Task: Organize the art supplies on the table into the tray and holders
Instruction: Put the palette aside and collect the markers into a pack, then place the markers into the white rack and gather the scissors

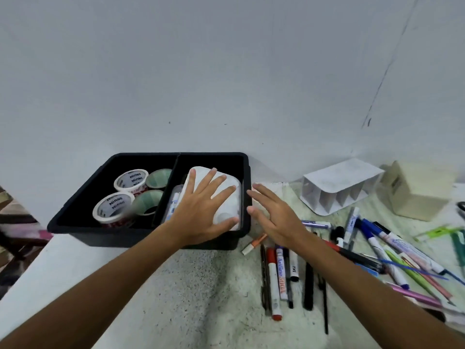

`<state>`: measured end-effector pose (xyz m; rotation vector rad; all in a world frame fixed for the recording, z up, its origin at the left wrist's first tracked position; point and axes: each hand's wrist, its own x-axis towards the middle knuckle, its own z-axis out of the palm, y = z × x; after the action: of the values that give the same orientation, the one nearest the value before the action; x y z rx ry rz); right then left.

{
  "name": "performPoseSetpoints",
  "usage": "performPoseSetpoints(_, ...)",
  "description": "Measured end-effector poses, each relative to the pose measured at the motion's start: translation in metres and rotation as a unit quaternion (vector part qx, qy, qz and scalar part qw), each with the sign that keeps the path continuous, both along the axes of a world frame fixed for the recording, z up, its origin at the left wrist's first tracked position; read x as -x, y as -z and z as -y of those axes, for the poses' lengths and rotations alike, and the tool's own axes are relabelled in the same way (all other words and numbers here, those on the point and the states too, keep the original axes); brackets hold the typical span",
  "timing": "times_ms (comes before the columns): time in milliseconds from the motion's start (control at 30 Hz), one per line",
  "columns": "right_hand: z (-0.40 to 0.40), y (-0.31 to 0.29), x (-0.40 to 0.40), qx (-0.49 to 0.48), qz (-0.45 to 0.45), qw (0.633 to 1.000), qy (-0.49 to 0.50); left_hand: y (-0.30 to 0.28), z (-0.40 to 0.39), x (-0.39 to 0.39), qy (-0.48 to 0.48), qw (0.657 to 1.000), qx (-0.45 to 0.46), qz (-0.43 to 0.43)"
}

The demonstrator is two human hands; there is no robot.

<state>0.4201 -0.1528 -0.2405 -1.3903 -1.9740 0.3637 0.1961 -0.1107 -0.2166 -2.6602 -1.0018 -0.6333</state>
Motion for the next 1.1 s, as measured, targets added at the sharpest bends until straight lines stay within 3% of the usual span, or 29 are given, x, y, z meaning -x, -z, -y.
performPoseSetpoints(133,-0.002,-0.016,-0.056,0.019,-0.027,0.996,0.078,-0.010,-0.016,-0.057,0.044,0.999,0.021,-0.008)
performPoseSetpoints(333,0.014,-0.027,-0.161,0.029,0.001,0.988,0.149,-0.013,-0.019,-0.169,0.045,0.986,0.161,0.025)
performPoseSetpoints(567,-0.020,-0.042,-0.256,0.123,0.132,0.982,0.059,0.011,-0.024,-0.272,-0.058,0.928,0.344,0.133)
performPoseSetpoints(800,-0.085,-0.056,-0.260,0.253,0.323,0.911,-0.040,0.028,-0.027,-0.281,-0.101,0.923,0.334,0.162)
performPoseSetpoints(967,-0.105,-0.061,-0.248,0.300,0.351,0.883,-0.081,0.029,-0.031,-0.270,-0.079,0.933,0.312,0.161)
performPoseSetpoints(1100,-0.106,-0.065,-0.240,0.267,0.345,0.896,-0.079,0.019,-0.035,-0.259,-0.045,0.949,0.283,0.133)
